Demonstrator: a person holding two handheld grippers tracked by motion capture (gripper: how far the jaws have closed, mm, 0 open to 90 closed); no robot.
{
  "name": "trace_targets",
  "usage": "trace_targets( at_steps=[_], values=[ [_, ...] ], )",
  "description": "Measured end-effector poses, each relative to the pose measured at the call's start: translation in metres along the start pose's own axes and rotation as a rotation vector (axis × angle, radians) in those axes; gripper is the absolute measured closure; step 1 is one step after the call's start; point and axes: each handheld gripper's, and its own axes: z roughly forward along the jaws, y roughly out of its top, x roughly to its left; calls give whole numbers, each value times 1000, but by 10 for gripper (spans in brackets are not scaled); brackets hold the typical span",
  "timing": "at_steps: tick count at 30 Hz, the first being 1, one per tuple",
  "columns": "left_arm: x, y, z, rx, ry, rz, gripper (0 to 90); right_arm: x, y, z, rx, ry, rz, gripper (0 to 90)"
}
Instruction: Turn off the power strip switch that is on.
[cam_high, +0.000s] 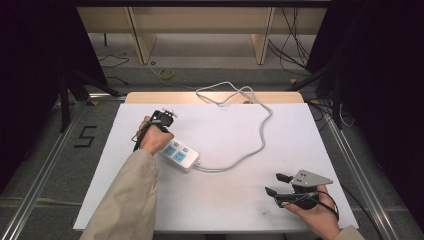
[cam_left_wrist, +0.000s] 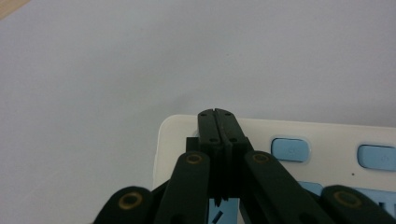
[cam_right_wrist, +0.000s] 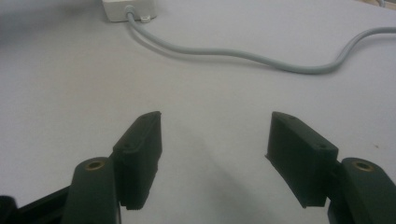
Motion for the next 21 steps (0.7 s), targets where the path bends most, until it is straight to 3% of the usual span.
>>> trace_targets(
  at_steps=[6, 11, 21],
  values=[
    [3, -6, -4, -30, 0, -15, 891, 0, 0, 1, 3, -1, 0, 362],
    [4, -9, -11, -46, -9, -16, 833, 0, 0, 0, 2, -3, 1, 361],
    [5, -23, -32, -155, -47, -65, 686, 0, 0, 0, 1, -3, 4, 361]
  ],
)
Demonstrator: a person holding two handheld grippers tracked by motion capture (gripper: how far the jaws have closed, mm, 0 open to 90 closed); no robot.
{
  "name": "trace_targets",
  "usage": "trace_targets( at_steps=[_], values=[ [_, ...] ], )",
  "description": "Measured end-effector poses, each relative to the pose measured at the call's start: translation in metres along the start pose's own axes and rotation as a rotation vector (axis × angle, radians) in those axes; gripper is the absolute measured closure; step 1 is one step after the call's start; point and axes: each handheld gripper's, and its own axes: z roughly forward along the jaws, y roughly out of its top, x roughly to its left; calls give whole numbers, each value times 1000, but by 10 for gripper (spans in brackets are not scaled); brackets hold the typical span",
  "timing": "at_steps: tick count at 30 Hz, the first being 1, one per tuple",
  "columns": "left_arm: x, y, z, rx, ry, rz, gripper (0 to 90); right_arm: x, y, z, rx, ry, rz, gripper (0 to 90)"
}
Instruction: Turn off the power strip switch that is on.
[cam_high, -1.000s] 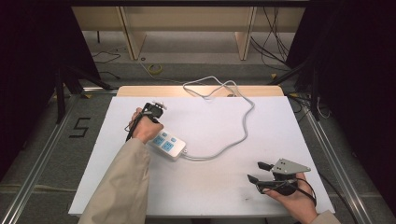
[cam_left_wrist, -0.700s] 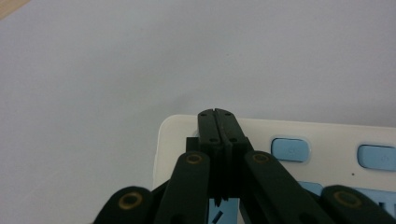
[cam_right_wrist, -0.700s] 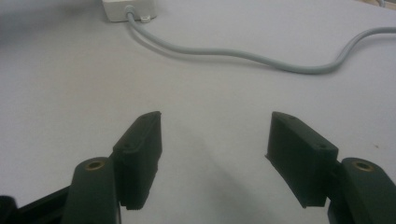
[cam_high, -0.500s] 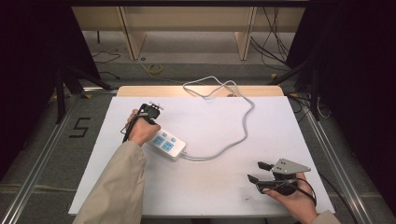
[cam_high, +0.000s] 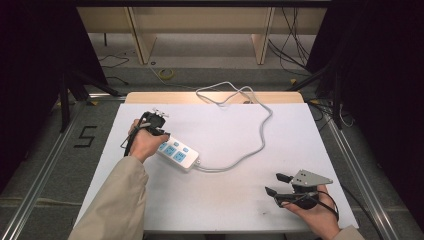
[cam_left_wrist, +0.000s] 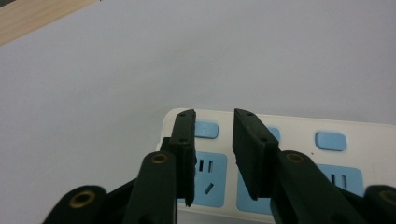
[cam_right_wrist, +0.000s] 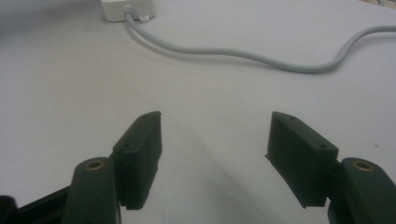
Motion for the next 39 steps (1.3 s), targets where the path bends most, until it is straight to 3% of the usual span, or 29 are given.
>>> trace_targets(
  at_steps=[6, 17, 28, 39],
  values=[
    [-3, -12, -13, -60, -25, -31, 557, 0, 0, 0, 1, -1, -2, 361],
    [-15, -39, -33, -131, -69, -13, 359, 0, 0, 0, 2, -2, -2, 360],
    [-32, -80, -42, -199, -118, 45, 243, 0, 0, 1, 3, -2, -2, 359],
    [-48, -121, -51, -240, -117, 84, 203, 1, 0, 0, 2, 0, -2, 359]
  ],
)
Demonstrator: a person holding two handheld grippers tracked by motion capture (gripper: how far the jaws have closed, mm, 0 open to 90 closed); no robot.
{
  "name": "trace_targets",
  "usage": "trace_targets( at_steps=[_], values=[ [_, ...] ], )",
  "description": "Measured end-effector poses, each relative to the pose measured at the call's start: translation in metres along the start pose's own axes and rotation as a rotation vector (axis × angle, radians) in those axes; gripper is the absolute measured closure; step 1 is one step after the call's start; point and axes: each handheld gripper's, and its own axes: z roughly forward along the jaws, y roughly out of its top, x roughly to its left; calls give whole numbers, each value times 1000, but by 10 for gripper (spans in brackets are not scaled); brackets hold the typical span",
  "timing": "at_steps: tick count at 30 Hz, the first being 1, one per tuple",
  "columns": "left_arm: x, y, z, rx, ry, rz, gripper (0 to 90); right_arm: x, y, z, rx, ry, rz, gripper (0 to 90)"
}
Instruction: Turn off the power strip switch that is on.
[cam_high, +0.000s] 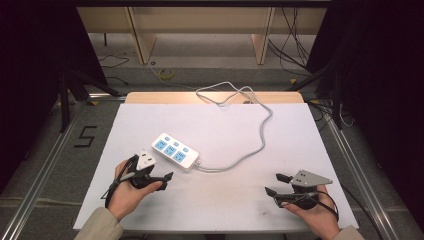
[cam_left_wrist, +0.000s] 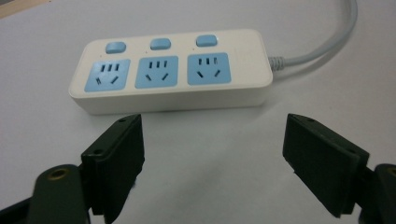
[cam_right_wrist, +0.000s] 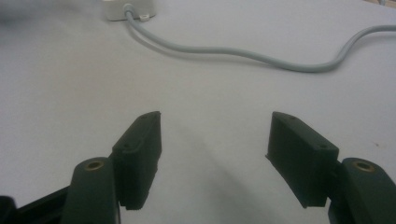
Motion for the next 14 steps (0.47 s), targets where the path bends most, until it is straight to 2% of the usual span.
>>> trace_targets(
  at_steps=[6, 11, 14],
  values=[
    [-9, -17, -2, 12, 14, 55, 191, 0, 0, 0, 3, 2, -4, 358],
    [-9, -22, -1, 22, 33, 58, 186, 0, 0, 0, 1, 1, -3, 358],
    [-4, -26, 1, 32, 50, 55, 180, -1, 0, -1, 0, 0, -1, 358]
  ],
)
